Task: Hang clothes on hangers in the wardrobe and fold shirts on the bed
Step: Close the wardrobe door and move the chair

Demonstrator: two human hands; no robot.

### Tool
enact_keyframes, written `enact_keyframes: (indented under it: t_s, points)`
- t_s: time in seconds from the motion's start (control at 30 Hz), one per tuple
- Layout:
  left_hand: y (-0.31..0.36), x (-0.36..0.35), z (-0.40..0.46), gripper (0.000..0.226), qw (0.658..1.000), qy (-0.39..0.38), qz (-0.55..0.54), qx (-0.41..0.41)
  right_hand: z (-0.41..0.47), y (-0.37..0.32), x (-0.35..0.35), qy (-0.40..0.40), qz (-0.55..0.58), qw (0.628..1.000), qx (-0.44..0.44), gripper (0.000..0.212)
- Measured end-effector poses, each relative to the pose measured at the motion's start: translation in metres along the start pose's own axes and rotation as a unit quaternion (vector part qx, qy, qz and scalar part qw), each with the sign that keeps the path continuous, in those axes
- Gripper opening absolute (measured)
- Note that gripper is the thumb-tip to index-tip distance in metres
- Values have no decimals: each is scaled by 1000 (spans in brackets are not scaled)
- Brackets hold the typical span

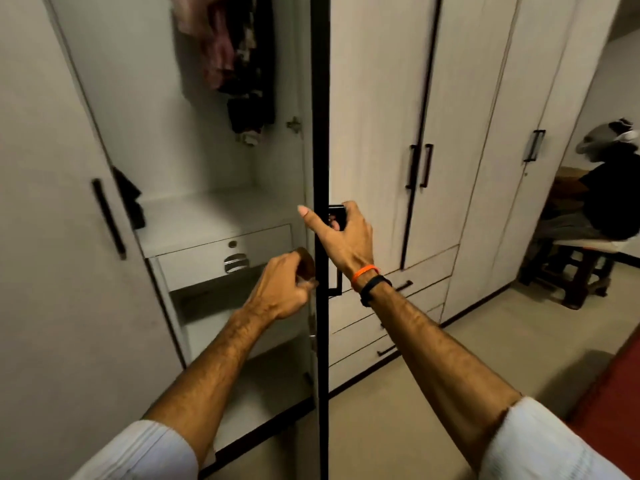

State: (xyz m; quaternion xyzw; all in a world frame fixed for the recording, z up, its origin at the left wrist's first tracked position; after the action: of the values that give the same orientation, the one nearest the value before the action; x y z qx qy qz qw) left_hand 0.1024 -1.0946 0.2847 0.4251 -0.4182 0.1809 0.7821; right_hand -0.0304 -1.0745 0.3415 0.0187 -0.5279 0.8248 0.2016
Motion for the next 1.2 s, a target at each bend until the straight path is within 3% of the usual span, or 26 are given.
enact_keyframes:
  t_s: [0.2,0.33,0.6,0.93,1.2]
  points:
    - [-89,84,-60,9,992,37,50,108,3,-30,-127,-102,30,994,-1,35]
    - [-146,125,-76,18,978,75,65,184,21,-36,-199,-186,28,982,7,21]
    - [-226,184,-70,25,943,169,78,277,64,-36,-284,-272,60,959,56,22]
    - [-273,236,-44,36,897,262,109,338,123,-22,-369,-292,110,948,70,16]
    - [-321,258,-20,45,880,305,92,352,157,-10,-418,-252,18,962,100,14]
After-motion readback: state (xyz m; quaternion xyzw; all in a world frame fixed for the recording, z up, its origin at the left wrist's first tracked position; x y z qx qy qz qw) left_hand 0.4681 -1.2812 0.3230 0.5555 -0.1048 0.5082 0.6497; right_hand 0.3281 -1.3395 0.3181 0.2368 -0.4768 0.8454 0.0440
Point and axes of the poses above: each hand's wrist, its own z-axis towards the middle knuckle, its own x-axis out of the back of the hand, y = z × x, the point moved 7 cm from there along z, towards the middle knuckle, and after that the axes turned 10 degrees about -y, right-handed, at the moved point
